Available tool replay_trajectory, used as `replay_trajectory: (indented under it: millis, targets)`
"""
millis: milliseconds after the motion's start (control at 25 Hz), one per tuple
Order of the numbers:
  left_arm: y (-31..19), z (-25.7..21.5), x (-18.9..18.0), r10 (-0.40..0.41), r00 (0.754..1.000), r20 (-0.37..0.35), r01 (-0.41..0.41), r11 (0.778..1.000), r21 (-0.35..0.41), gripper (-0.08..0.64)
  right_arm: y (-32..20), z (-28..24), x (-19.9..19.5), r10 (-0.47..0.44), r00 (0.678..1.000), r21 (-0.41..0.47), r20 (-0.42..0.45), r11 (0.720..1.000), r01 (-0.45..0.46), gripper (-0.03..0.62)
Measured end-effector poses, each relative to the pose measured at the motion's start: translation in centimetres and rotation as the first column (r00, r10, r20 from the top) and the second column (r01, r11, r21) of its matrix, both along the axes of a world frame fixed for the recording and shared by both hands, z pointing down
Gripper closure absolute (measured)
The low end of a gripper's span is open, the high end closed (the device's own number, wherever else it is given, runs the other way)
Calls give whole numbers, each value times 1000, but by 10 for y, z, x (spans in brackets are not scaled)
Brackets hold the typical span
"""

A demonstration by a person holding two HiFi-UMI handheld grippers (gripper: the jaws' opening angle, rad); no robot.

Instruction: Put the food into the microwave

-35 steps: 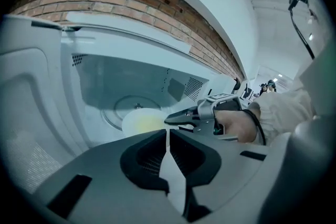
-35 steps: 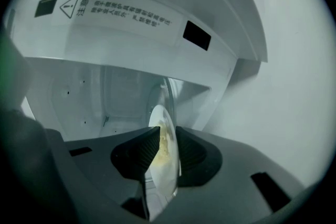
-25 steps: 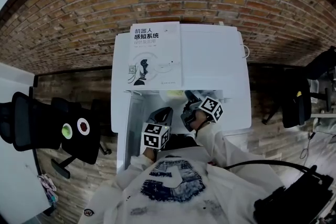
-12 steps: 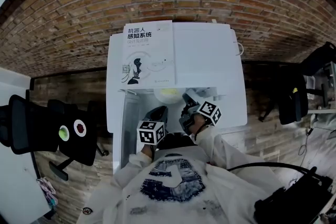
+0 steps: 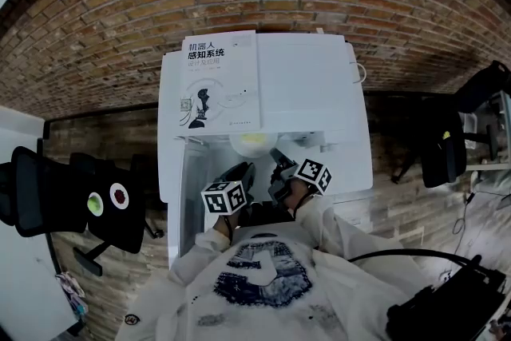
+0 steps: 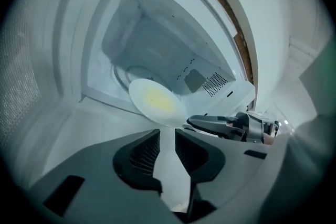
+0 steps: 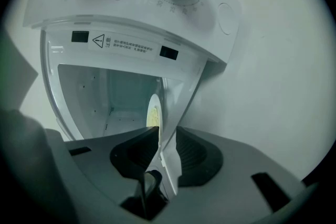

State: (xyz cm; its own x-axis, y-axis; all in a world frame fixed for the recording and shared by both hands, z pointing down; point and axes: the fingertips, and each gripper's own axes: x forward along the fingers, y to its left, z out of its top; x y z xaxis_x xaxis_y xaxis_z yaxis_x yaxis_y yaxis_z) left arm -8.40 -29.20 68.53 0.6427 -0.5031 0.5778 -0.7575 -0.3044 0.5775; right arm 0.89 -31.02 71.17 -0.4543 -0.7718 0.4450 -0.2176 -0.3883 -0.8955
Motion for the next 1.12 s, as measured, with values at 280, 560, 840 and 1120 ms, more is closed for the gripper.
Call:
replay_trajectory:
  millis: [280, 560, 840, 1120]
  targets:
    - [-11, 8, -5, -119, 988, -103, 111, 991, -75, 480, 0, 1, -10, -38, 999, -2, 9, 999, 38, 497]
    - [-20, 6, -3, -119, 987, -110, 112, 991, -74, 480, -3, 2, -14, -53, 998, -5, 19, 999, 53, 499]
    - [-26, 10, -4, -125, 986, -113, 116, 990, -82, 480, -10, 0, -16, -53, 998, 1, 34, 999, 53, 503]
    - [-31, 13, -6, -123, 988, -98, 115, 989, -89, 480, -18, -2, -19, -55, 998, 6, 44, 998, 54, 512]
